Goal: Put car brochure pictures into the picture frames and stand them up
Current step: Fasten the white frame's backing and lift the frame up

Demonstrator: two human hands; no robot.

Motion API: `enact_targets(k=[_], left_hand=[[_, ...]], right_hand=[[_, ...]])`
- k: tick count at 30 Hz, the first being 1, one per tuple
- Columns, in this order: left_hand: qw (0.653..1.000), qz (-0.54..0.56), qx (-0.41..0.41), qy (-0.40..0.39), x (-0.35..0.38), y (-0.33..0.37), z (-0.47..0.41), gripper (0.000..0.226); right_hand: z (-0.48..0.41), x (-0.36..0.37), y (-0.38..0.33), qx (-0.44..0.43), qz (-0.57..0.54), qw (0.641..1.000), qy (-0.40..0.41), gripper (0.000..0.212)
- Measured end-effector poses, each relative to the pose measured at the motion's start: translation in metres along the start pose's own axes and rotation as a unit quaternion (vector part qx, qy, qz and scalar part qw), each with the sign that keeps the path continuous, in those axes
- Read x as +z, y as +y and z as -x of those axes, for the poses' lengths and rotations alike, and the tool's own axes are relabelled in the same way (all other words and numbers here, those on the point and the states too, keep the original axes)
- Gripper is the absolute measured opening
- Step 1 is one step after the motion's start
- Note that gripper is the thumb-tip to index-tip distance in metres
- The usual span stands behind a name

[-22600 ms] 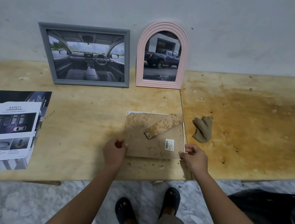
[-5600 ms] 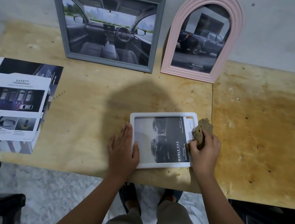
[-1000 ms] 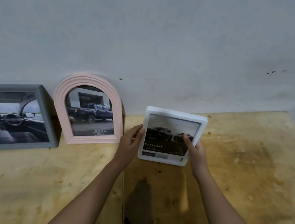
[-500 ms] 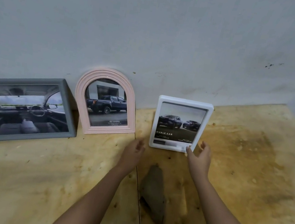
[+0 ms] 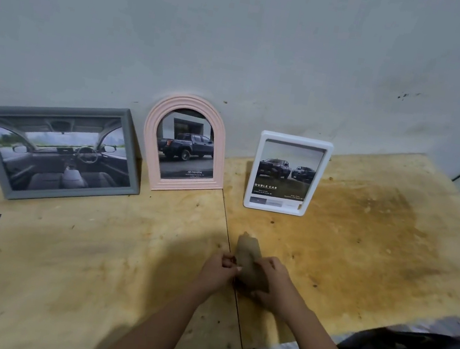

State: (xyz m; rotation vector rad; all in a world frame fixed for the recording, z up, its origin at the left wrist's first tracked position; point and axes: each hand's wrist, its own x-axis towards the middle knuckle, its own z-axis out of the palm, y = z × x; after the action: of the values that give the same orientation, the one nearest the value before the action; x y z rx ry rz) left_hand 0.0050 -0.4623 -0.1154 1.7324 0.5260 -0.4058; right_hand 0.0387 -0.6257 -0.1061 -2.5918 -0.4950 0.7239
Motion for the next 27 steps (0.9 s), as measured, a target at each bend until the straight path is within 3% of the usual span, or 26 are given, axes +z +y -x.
enact_targets(k=[3,6,11,15,19,23,25,27], left_hand=[[0.998,0.060,-0.010,-0.020,-0.006,0.004,0.008,0.033],[0.994,0.109,0.014,-0.021,-0.018,0.010,0.017,0.024],[0.992,0.095,0.081,-0.025,-0.046,0.019,0.040,0.021],[0.981,0.165,0.091,-0.040,-0.068,0.017,0.052,0.033],[0.978,0.182,0.105,0.004,-0.088,0.012,0.061,0.031],[0.982,0.132,0.135,0.030,-0.102,0.013,0.069,0.034],[0.981,0.053,0.177,0.056,-0.110,0.010,0.071,0.038],[0.970,-0.016,0.218,0.106,-0.116,0.009,0.070,0.042]], right_hand=[[0.009,0.011,-0.009,0.011,-0.076,0.995,0.060,0.042],[0.014,0.006,-0.021,-0.002,-0.244,0.968,0.057,0.022],[0.014,-0.015,-0.064,0.014,-0.464,0.886,0.004,0.019],[0.010,-0.027,-0.090,-0.021,-0.486,0.873,-0.028,0.029],[0.010,-0.030,-0.109,-0.046,-0.398,0.916,-0.007,0.056],[0.006,-0.031,-0.125,-0.037,-0.436,0.898,0.047,0.031],[0.004,-0.033,-0.136,-0.055,-0.464,0.883,0.044,0.013],[0.003,-0.037,-0.145,-0.067,-0.481,0.874,0.034,0.008]])
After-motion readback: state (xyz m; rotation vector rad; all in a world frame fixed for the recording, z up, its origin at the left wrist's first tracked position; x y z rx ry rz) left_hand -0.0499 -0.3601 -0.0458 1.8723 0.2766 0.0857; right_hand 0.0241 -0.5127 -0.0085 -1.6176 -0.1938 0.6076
